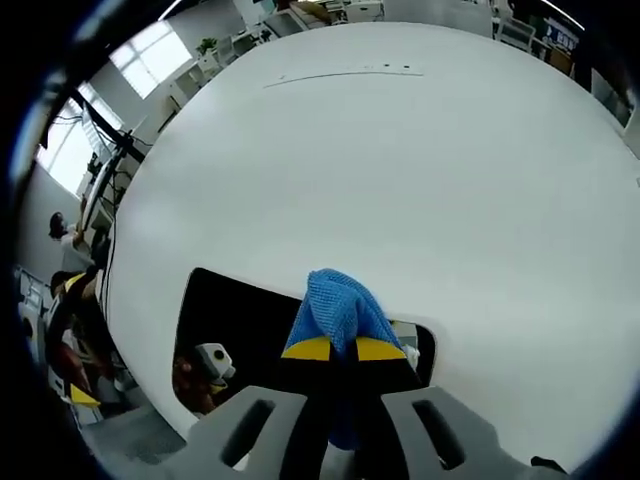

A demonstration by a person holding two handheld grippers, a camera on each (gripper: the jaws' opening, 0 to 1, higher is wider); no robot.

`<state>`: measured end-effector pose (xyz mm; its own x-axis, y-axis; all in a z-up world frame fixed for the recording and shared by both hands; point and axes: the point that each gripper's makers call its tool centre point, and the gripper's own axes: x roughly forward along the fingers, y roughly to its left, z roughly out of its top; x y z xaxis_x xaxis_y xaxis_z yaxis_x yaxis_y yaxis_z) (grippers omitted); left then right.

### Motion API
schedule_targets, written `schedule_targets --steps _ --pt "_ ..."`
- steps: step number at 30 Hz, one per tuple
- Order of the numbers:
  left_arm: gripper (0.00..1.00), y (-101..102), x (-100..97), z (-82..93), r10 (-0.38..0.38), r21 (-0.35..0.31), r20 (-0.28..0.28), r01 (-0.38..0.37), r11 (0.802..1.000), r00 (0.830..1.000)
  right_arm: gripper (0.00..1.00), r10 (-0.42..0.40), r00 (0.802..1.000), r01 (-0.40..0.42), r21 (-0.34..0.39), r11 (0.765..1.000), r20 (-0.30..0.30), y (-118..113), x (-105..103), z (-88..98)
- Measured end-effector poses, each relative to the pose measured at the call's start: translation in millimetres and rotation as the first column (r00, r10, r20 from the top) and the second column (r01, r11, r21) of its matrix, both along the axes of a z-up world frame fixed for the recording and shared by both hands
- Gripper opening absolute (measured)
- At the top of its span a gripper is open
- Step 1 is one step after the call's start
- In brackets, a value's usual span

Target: Wipe the mirror surface with the cleaning cloth until all visible marks leave the cleaned area.

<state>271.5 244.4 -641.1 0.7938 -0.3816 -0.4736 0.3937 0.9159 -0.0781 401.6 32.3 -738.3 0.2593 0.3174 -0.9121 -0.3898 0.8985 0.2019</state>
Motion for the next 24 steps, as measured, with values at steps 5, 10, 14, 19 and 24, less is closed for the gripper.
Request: schedule_targets --steps 5,10,14,19,24 --pt "0.99 -1.2 -1.3 -1.1 -0.005 0.003 -0.003 0.005 1.0 1.0 0.0 -0.013 1.0 0.013 0.003 1.0 -0.003 -1.0 -6.7 1.2" --pt "0.99 -1.8 0.2 -0.1 -0.003 -0.002 0.0 0.003 1.0 1.0 0.0 -0.029 1.0 0.029 0.014 0.999 -0.002 -1.9 -14.0 1.3" --pt "0.99 -4.5 0.6 2.7 -0.009 -0.003 0.006 0.009 1.0 1.0 0.0 -0.036 0.999 0.036 0.025 0.999 -0.007 -2.6 -21.8 1.2" --pt "0.99 -5.6 -0.5 2.2 -0.011 -0.002 0.007 0.011 1.0 1.0 0.0 -0.042 0.999 0.042 0.032 0.999 -0.007 -4.4 -33.1 1.9" --pt "0.99 -6.4 -1.9 2.4 -0.012 -0.004 0.009 0.012 1.0 1.0 0.0 -0.032 0.999 0.032 0.025 0.999 -0.002 -5.0 -45.4 2.2"
